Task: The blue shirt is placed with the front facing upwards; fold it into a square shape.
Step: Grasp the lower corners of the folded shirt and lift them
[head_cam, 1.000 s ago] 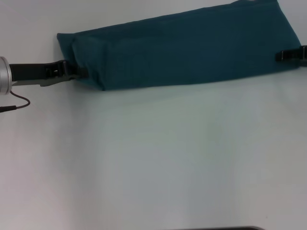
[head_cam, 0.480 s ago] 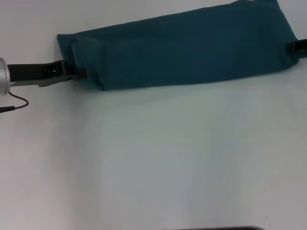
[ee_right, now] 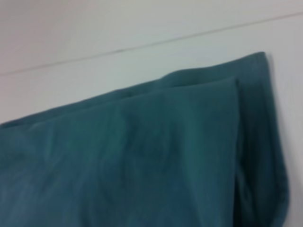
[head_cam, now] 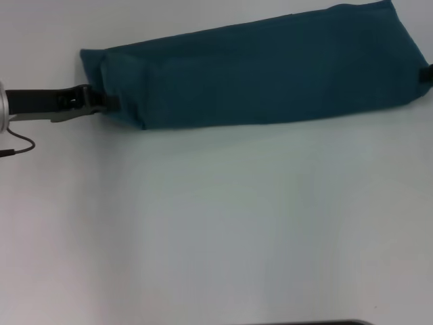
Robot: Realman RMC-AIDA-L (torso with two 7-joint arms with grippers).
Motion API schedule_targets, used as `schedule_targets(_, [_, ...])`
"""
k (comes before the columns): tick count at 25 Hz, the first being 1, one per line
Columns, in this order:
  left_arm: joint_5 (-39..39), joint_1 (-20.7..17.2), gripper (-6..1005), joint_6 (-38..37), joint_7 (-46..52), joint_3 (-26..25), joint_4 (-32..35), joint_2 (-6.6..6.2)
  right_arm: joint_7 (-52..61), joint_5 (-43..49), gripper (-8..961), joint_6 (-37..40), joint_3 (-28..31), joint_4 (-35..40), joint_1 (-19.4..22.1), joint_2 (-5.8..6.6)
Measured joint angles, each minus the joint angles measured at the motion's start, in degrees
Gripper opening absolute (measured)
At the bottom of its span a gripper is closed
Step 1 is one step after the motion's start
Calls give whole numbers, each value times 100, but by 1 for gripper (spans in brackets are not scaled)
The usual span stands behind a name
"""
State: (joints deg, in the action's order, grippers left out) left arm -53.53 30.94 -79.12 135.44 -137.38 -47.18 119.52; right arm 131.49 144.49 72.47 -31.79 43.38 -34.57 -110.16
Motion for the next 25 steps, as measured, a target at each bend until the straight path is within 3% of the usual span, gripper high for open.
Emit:
schedule_targets(3, [29,0,15,-316,8,46,3,-184,140,333,20,407,-31,196,4,47])
schedule_targets(6, [93,-19,14,-792,15,56,41,-400,227,733,21,987,-79,400,-28,78])
schedule_targets(9, [327,-71,14,-1254,22,20,-44,-491,226,1010,23,1629,-189,487,-63,84])
schedule_targets(13, [762,-139,14,-1758,65,0,-188,-501,232,1423,25,2269,-476,592,-44,1])
schedule_targets(18, [1012,-409,14,-2130,56,31,-504,-382,189,1661,27,2610,-545,851,111,-203])
schedule_targets(25, [1277,-625,15,-2387,67,-4,-651,-325,67,1742,30,3084,-611,867,288,-300])
